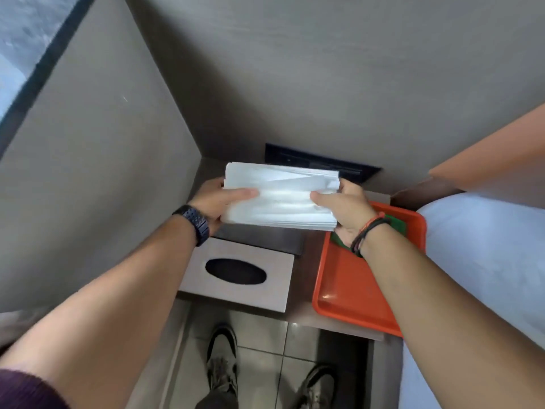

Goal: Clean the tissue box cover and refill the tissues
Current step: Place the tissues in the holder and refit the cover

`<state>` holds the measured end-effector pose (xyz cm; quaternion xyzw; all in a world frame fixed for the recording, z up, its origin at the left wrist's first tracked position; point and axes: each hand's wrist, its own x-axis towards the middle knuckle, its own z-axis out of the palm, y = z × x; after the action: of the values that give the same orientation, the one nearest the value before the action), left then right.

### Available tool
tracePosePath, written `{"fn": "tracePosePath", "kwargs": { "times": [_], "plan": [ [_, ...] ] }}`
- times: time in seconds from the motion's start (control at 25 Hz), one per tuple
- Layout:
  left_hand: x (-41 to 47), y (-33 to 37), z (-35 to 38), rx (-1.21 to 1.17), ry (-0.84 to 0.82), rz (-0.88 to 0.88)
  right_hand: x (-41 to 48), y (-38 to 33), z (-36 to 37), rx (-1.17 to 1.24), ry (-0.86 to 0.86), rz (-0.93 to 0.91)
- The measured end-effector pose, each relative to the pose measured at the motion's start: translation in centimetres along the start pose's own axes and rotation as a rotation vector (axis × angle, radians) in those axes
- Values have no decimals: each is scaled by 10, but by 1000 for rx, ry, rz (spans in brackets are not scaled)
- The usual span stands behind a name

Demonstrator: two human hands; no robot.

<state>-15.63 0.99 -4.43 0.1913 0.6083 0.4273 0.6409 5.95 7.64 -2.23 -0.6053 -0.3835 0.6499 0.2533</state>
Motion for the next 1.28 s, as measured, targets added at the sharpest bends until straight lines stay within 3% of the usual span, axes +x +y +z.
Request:
{"fn": "tracePosePath", "kwargs": {
  "times": [0.12, 0.32, 0.56, 0.88, 1.0, 1.12, 1.2, 1.28],
  "plan": [
    [36, -8, -18, 246, 194, -7, 37, 35, 8, -192, 86, -6],
    [81, -38, -38, 618, 261, -127, 79, 85, 22, -501, 106, 12],
    [103, -66, -51, 807, 270, -234, 96, 118, 39, -660, 151, 74],
    [112, -83, -53, 981, 251, -247, 92, 137, 49, -748, 238, 130],
    [106, -88, -48, 1009, 340, -73, 88, 139, 55, -885, 283, 89],
    [101, -91, -51, 1177, 424, 309, 80, 135, 59, -1227, 313, -183],
    [100, -93, -55, 1315, 379, 583, 74, 131, 61, -1345, 231, -385],
    [101, -95, -57, 1316, 259, 721, 72, 128, 61, -1383, 161, -441]
  ]
}}
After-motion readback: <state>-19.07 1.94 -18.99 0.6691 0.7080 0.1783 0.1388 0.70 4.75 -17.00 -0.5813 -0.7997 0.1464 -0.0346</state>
